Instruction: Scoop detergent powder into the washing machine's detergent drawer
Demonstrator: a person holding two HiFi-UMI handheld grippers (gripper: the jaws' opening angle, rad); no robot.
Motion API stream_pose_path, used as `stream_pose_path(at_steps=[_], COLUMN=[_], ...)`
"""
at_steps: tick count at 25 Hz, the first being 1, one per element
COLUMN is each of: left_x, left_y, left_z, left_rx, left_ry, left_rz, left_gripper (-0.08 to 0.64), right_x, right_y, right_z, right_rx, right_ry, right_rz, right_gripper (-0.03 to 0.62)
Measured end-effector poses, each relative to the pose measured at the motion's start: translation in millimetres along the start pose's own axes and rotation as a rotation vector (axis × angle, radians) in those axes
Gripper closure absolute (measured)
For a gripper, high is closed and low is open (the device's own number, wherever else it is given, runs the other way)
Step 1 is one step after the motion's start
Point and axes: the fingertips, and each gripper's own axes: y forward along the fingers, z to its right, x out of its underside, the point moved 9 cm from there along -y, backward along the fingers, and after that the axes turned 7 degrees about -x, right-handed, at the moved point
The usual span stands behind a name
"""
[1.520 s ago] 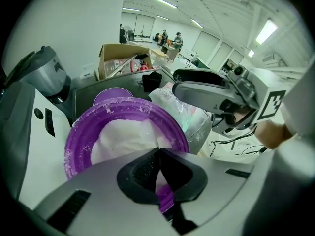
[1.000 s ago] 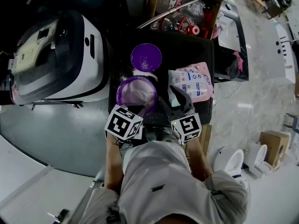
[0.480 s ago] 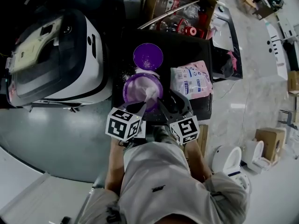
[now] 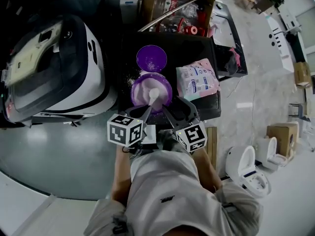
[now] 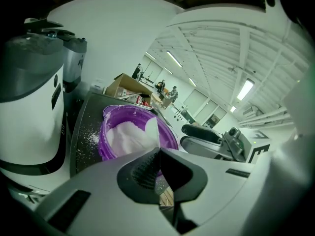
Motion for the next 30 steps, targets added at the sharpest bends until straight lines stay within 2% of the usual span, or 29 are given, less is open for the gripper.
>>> stream_pose_path(at_steps=[7,13,23,27,30], left_x=[8.1,15.3,35.6,43.7,48.8], left_y=[-10.2,-18.1,-26.8,-33.5,-41.0], left_z=[0.0,7.5,24.1,38.1,49.4], left_rx=[-0.011,-0.055,-0.166,-0.223,-0.237], left_ry=[0.013,0.012,-0.106,-0.098,-0.094], left_rz=[0.028,0.081,0.203,0.241,0.261], left_gripper=[0.545,0.545,0.545,0.545,0.545], right_x=[0.7,3.5,14.3,13.6,14.0], right_y=[-1.7,-7.0,-22.1,-31.7,-40.0], right_z=[-15.0,-20.5,-18.4,-20.9,-26.1], right_rx=[-0.004,-0.043,-0.128,-0.155,-0.174], right_ry=[-0.010,-0.020,-0.040,-0.048,-0.054], right_rz=[0.005,0.019,0.060,0.082,0.094], right_gripper=[0.376,0.376,0.376,0.376,0.376])
